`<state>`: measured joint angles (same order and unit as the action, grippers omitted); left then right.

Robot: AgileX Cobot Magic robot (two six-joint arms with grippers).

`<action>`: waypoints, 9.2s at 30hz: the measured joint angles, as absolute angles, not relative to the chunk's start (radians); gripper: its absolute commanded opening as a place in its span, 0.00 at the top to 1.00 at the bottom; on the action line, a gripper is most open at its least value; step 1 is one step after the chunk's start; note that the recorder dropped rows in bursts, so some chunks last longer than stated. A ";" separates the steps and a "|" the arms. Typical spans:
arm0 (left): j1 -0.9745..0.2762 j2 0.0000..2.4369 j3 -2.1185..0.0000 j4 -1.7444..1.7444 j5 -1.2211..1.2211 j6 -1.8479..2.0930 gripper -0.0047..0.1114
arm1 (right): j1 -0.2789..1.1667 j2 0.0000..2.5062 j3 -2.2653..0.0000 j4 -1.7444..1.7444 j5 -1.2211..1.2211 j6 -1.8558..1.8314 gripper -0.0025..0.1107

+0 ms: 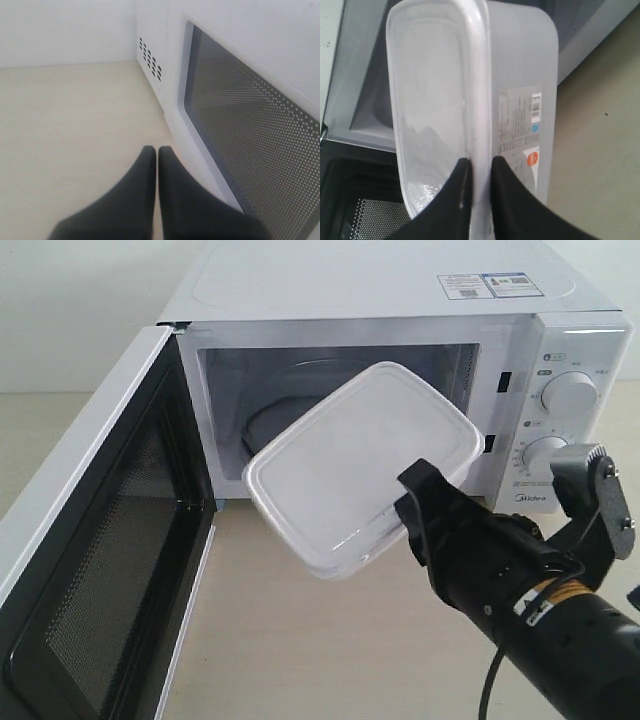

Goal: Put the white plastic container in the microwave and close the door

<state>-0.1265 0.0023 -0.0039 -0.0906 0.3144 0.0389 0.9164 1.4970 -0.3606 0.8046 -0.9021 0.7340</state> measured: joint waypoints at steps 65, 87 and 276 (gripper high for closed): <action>-0.126 0.002 -0.004 -0.091 0.314 0.039 0.93 | 0.768 2.034 -0.883 0.742 -1.019 0.876 0.64; -0.126 0.002 -0.004 -0.091 0.314 0.039 0.93 | 0.768 1.949 -0.714 0.396 -0.991 -0.192 0.98; -0.126 0.002 -0.004 -0.091 0.314 0.039 0.93 | 0.151 0.006 -0.009 0.133 0.043 -0.025 0.98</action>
